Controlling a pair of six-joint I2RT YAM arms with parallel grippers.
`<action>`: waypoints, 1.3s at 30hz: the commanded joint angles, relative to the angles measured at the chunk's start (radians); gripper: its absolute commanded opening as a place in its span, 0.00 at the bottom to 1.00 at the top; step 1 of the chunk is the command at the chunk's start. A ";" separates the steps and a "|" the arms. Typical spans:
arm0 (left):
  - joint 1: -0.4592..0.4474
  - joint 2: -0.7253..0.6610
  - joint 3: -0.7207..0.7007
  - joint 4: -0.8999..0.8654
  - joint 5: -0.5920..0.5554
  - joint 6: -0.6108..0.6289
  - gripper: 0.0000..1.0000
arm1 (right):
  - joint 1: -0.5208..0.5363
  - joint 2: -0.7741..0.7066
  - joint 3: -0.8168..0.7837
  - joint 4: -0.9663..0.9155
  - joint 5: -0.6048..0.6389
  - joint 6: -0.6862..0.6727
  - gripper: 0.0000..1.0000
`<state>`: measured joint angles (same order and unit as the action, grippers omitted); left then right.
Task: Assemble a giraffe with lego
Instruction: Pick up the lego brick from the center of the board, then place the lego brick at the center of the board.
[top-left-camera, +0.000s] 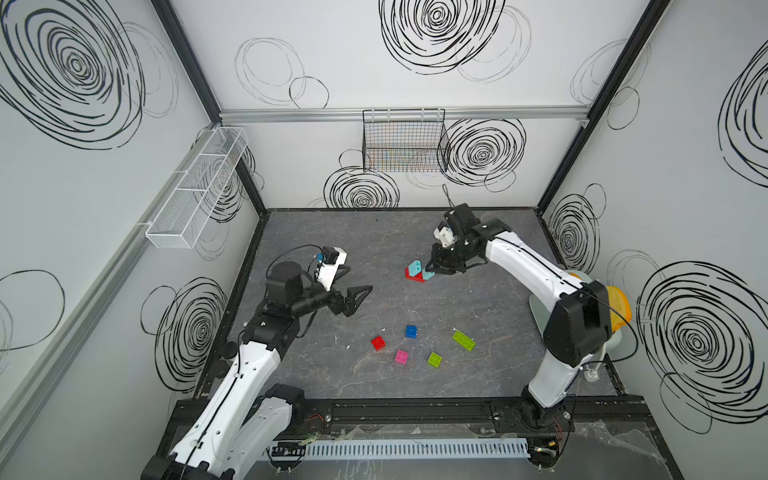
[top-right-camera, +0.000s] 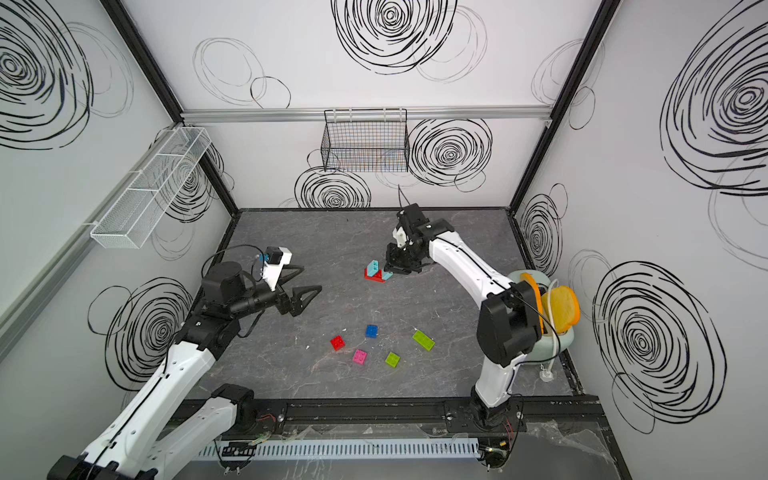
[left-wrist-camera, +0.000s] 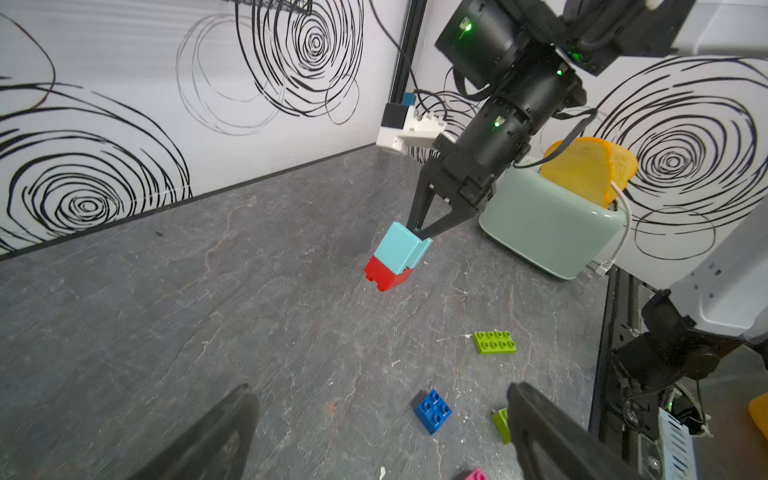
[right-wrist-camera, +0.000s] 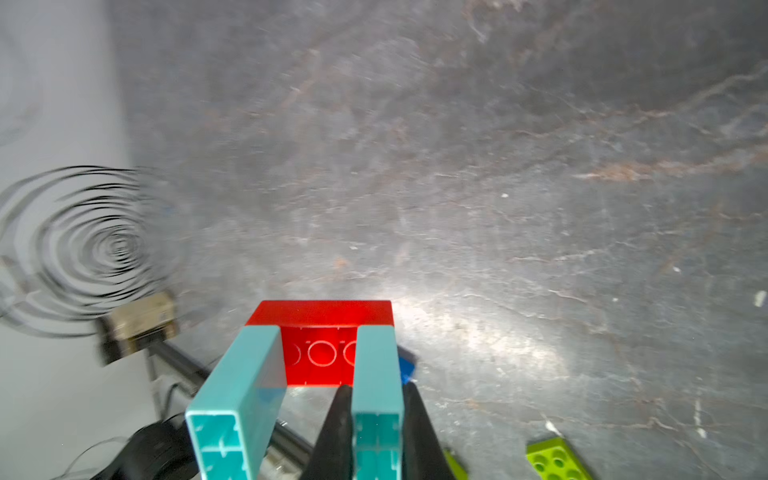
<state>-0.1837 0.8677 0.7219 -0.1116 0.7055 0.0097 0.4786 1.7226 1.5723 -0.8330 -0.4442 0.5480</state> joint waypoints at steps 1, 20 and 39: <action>-0.013 0.039 0.089 0.001 0.082 0.049 0.98 | -0.021 -0.066 -0.046 0.165 -0.289 0.052 0.00; -0.016 0.301 0.540 -0.414 0.390 0.851 0.98 | 0.005 -0.290 -0.229 0.713 -0.614 0.397 0.00; -0.097 0.408 0.673 -0.344 0.430 0.796 0.81 | 0.067 -0.304 -0.192 0.775 -0.600 0.464 0.00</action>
<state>-0.2806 1.2720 1.3693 -0.4702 1.1061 0.7986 0.5404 1.4372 1.3468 -0.0944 -1.0367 1.0031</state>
